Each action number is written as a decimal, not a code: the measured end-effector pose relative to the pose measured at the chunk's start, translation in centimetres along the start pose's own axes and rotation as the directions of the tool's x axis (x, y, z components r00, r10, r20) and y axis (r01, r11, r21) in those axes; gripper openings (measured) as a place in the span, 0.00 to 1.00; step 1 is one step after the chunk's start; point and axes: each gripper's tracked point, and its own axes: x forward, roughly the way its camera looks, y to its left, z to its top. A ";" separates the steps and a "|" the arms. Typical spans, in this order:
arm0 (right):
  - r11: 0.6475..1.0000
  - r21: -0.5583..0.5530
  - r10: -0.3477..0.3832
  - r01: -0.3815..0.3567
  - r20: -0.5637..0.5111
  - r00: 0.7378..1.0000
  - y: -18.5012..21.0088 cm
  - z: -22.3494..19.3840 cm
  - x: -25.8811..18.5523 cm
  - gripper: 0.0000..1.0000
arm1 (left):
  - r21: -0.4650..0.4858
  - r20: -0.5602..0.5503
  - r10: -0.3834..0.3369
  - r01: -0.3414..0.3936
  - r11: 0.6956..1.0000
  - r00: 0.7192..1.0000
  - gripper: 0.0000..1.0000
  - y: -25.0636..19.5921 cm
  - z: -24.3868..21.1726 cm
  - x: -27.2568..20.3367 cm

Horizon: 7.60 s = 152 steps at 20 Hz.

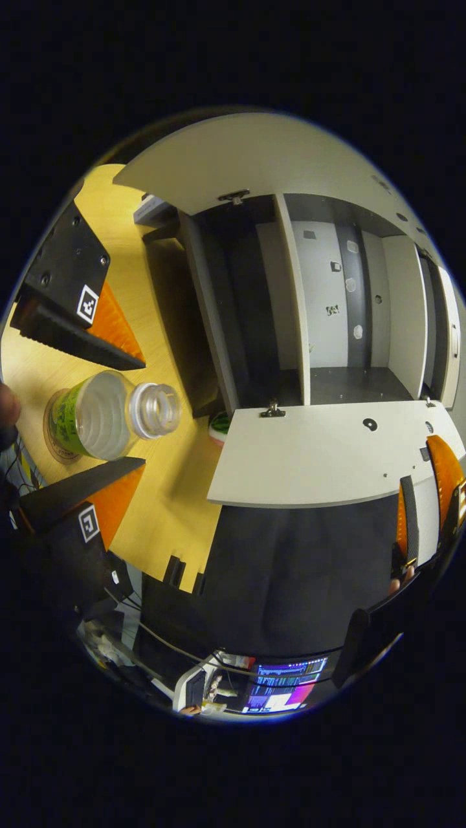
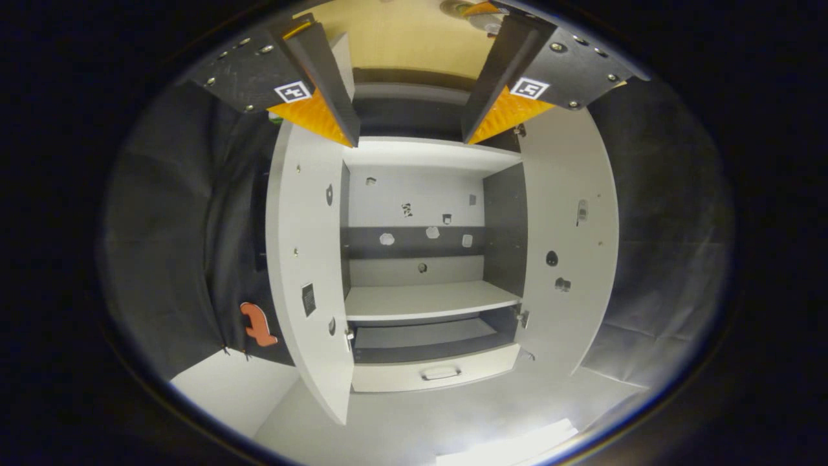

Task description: Grasp the bottle in the cabinet with the left hand and place it on the coaster, then close the right door with the right hand and the left door with the left hand.

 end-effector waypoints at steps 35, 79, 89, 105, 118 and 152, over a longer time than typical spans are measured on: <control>0.960 0.002 -0.278 0.279 0.089 0.956 -29.7 7.4 -3.1 0.93 | -0.148 0.269 0.349 -0.319 0.936 0.898 0.96 10.8 33.0 -14.8; 0.997 0.002 -0.080 0.080 0.084 0.993 -13.3 9.1 7.2 0.88 | -0.189 0.274 0.411 -0.370 0.910 0.870 0.96 12.0 29.6 -18.9; 0.993 0.071 -0.104 0.099 0.066 0.992 -12.4 8.6 8.7 0.92 | -0.197 0.269 0.449 -0.408 0.892 0.852 0.97 14.3 29.1 -20.4; 0.999 0.053 0.007 -0.011 0.064 0.998 -4.9 7.1 11.9 0.93 | -0.206 0.233 0.556 -0.518 0.830 0.798 0.96 19.7 26.7 -24.3; 0.999 0.031 0.043 -0.043 0.017 0.999 -3.7 4.6 10.6 0.94 | -0.188 0.181 0.684 -0.658 0.729 0.706 0.96 29.7 23.5 -28.4; 0.996 0.053 0.067 -0.070 0.050 0.996 -1.0 5.5 1.8 0.97 | -0.290 0.182 0.612 -0.552 0.782 0.770 0.95 33.1 28.2 -19.6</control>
